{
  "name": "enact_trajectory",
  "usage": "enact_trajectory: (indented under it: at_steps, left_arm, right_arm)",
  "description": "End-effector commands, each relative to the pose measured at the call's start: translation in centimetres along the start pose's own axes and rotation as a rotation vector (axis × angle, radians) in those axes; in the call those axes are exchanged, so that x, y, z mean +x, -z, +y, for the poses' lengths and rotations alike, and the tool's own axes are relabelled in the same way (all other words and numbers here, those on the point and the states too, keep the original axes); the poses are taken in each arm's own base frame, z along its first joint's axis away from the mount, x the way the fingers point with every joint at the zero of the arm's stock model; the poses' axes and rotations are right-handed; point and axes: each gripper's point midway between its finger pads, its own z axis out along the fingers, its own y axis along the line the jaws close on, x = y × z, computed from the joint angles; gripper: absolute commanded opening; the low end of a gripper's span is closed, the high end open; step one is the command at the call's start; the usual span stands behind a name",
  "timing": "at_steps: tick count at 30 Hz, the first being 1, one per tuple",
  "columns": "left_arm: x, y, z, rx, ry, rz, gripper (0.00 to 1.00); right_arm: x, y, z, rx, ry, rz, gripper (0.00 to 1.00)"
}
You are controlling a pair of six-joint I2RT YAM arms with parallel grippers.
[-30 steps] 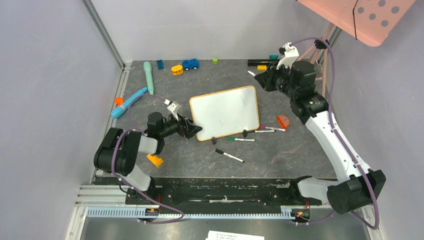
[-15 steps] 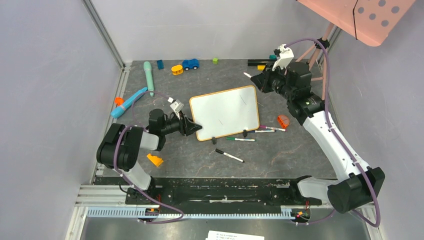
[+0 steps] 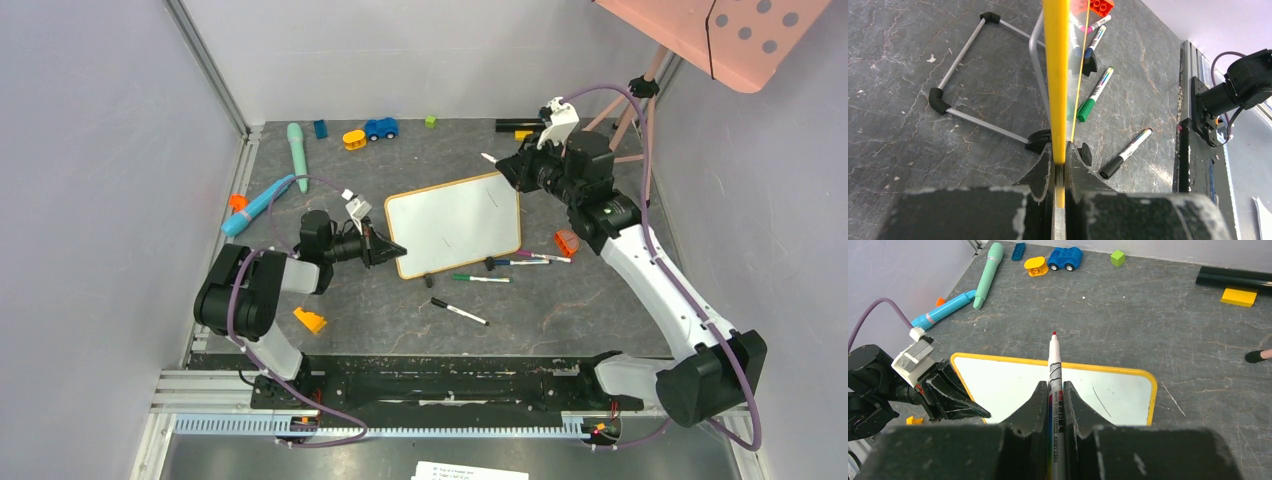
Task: Write a sentence on the whiteboard
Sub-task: Hold the whiteboard at the center of the board.
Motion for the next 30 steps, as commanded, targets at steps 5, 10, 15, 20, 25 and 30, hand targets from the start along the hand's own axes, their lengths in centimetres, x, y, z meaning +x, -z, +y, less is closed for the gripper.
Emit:
enact_trajectory:
  at_steps: [5, 10, 15, 20, 25, 30]
  left_arm:
    - [-0.2, 0.0, 2.1, -0.078, -0.056, -0.007, 0.02]
    - [-0.1, -0.1, 1.6, -0.039, -0.054, 0.002, 0.03]
    - [0.2, 0.1, 0.7, 0.008, -0.069, 0.031, 0.1]
    - [0.0, 0.1, 1.0, -0.011, -0.07, 0.014, 0.05]
    - [-0.3, 0.2, 1.2, -0.034, -0.087, -0.007, 0.02]
    - [-0.3, 0.1, 1.1, -0.02, -0.083, -0.004, 0.14]
  right_arm:
    - [-1.6, 0.0, 1.2, -0.036, 0.038, -0.066, 0.0]
    - [-1.7, -0.4, 1.5, -0.047, 0.053, -0.062, 0.0]
    - [-1.9, -0.7, 1.6, -0.051, 0.064, -0.06, 0.0]
    - [-2.3, -0.8, 1.7, -0.054, 0.072, -0.064, 0.0]
    - [-2.3, -0.9, 1.7, -0.047, 0.082, -0.061, 0.0]
    - [-2.2, -1.0, 1.7, -0.047, 0.085, -0.057, 0.0]
